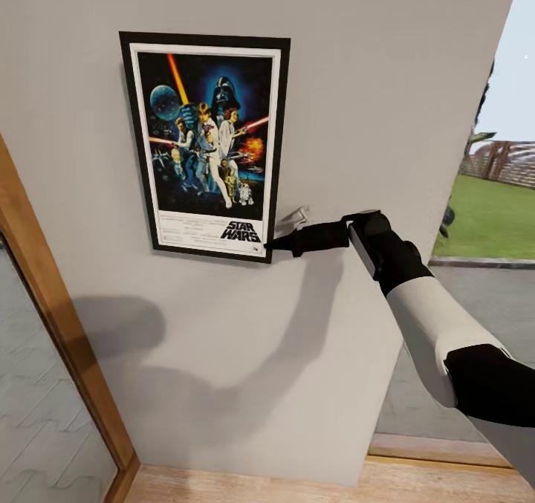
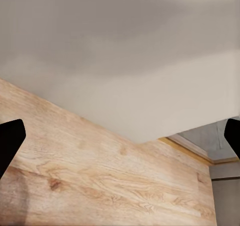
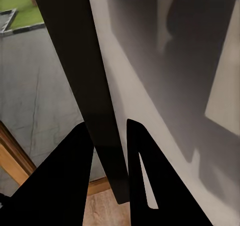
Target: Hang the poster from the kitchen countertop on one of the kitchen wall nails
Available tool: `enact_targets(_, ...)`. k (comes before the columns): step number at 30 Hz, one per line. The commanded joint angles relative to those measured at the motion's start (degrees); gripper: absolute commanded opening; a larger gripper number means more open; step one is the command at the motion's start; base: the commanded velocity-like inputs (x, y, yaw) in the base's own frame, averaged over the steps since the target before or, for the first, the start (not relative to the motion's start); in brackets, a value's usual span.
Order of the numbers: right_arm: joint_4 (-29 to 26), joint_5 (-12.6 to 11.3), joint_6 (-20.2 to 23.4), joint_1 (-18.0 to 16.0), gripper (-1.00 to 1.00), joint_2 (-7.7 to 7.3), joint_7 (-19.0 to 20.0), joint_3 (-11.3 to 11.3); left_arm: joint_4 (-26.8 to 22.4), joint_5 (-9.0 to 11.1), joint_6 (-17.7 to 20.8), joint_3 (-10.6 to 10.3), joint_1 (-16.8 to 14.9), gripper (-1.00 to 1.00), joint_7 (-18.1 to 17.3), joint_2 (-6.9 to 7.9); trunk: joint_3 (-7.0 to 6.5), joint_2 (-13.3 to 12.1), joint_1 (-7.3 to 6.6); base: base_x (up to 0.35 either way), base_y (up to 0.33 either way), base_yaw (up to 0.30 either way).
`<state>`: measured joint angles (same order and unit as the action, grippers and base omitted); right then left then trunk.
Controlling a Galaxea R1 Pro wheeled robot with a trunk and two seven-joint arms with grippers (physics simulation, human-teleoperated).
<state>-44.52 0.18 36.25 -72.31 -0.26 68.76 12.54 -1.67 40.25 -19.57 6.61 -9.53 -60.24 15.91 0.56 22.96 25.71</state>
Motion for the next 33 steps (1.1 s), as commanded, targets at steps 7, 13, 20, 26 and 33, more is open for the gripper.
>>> enact_targets(7, 0.6, 0.5, 0.8, 0.0, -1.0, -0.01, -5.4, 0.1, 0.1, -0.4, -0.3, 0.4, -0.1, 1.0, -0.1, 0.0, 0.06, 0.0, 0.07, 0.0, 0.0, 0.0)
enact_targets(13, 0.6, 0.5, 0.8, 0.0, -1.0, -0.06, -5.4, 0.1, 0.1, -0.4, -0.3, 0.4, -0.1, 1.0, -0.1, 0.0, 0.06, 0.0, 0.07, -0.06, 0.023, 0.0)
enact_targets(20, 0.6, 0.5, 0.8, 0.0, -1.0, -0.02, -5.4, 0.1, 0.1, -0.4, -0.3, 0.4, -0.1, 1.0, -0.1, 0.0, 0.06, 0.0, 0.07, -0.019, 0.008, 0.0)
enact_targets(26, 0.6, 0.5, 0.8, 0.0, -1.0, 0.0, -5.4, 0.1, 0.1, -0.4, -0.3, 0.4, -0.1, 1.0, -0.1, 0.0, 0.06, 0.0, 0.07, -0.004, 0.001, 0.0)
enact_targets(33, 0.6, 0.5, 0.8, 0.0, -1.0, 0.0, -5.4, 0.1, 0.1, -0.4, -0.3, 0.4, -0.1, 1.0, -0.1, 0.01, 0.06, 0.0, 0.07, -0.036, 0.0, 0.0)
